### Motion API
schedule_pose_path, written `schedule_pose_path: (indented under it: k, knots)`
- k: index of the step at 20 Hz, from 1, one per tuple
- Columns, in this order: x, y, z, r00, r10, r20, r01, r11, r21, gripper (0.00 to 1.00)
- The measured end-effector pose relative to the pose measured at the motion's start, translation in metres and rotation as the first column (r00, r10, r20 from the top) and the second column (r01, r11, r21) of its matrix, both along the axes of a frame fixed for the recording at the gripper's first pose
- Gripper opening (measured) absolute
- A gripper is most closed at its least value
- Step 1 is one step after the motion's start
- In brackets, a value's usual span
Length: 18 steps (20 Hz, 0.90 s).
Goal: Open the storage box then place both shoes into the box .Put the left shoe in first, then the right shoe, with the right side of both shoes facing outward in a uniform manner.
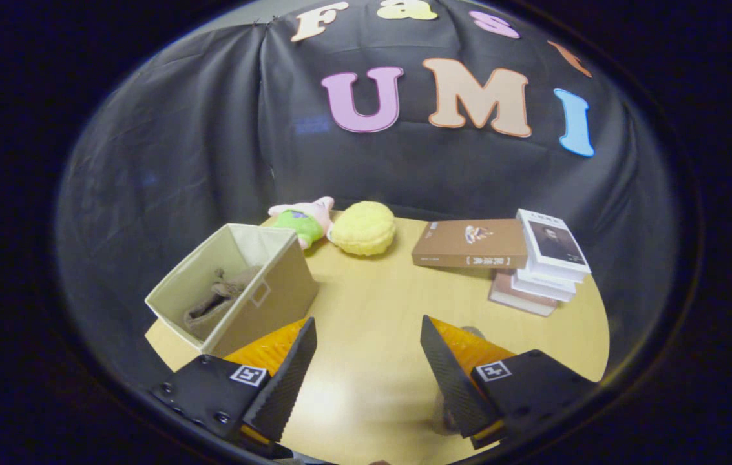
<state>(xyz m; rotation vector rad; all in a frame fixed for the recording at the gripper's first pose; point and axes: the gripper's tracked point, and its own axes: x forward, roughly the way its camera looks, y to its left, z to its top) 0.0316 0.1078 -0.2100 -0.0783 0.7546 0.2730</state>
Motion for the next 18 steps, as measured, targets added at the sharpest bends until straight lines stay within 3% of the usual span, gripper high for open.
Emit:
schedule_pose_path:
  k: [11, 18]
  knots:
    - [-0.007, -0.124, -0.047, 0.986, -0.121, -0.119, 0.11, 0.99, -0.09, 1.0]
    - [-0.029, -0.158, -0.108, 0.956, -0.121, -0.266, 0.088, 0.987, -0.135, 1.0]
